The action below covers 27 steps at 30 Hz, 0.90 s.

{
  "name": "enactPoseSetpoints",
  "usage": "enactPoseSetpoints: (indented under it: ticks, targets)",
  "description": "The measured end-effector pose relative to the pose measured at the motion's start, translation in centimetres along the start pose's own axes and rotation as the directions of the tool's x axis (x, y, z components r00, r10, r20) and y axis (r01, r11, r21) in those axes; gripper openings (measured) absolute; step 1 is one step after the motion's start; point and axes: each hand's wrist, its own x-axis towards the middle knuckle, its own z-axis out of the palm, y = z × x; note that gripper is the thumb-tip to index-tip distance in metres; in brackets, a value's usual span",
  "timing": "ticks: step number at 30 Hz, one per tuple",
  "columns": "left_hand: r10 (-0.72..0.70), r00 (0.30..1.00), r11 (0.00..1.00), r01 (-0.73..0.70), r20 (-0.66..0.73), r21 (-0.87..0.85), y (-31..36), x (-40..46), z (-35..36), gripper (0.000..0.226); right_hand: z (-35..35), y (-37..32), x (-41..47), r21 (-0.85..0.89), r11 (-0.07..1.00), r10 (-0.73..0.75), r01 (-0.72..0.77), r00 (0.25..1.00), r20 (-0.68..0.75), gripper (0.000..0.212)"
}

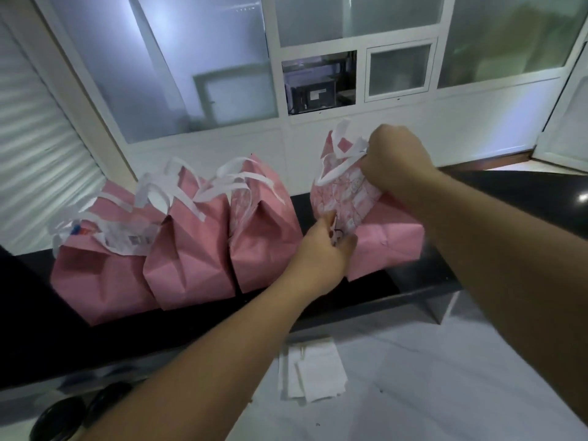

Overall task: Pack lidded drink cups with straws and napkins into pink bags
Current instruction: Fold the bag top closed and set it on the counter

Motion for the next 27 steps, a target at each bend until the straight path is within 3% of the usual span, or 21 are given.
enactPoseSetpoints:
  ticks: [5,11,16,20,24,27]
  targets:
    - [-0.072,0.993,0.994,0.080,-0.094,0.078,0.4,2.5,-0.3,0.052,4.7,-0.5,1.4,0.093,0.995,0.032,-0.036,0.999,0.041,0.031]
    - [-0.140,0.988,0.980,0.147,-0.062,0.136,0.0,2.3,-0.6,0.055,7.3,-0.4,1.5,0.153,0.985,0.058,-0.075,0.992,0.114,0.028]
    - [-0.169,0.985,0.967,0.171,-0.023,0.187,0.1,0.5,-1.0,0.073,5.2,-0.7,0.6,0.116,0.992,0.012,-0.041,0.971,0.240,0.023]
    - [-0.142,0.990,0.970,0.144,-0.024,0.194,0.6,-1.7,-1.7,0.073,2.5,-0.7,-2.6,0.055,0.998,-0.020,0.008,0.977,0.211,0.019]
    - [-0.071,0.997,0.969,0.074,-0.022,0.237,1.3,-4.4,-2.2,0.070,-0.4,-0.2,-7.9,0.031,0.999,-0.040,0.035,0.985,0.170,0.044]
    - [-0.038,0.999,0.961,0.035,0.007,0.276,1.8,-6.8,-1.9,0.069,-1.7,0.7,-13.3,-0.016,1.000,-0.014,0.017,0.985,0.170,0.042]
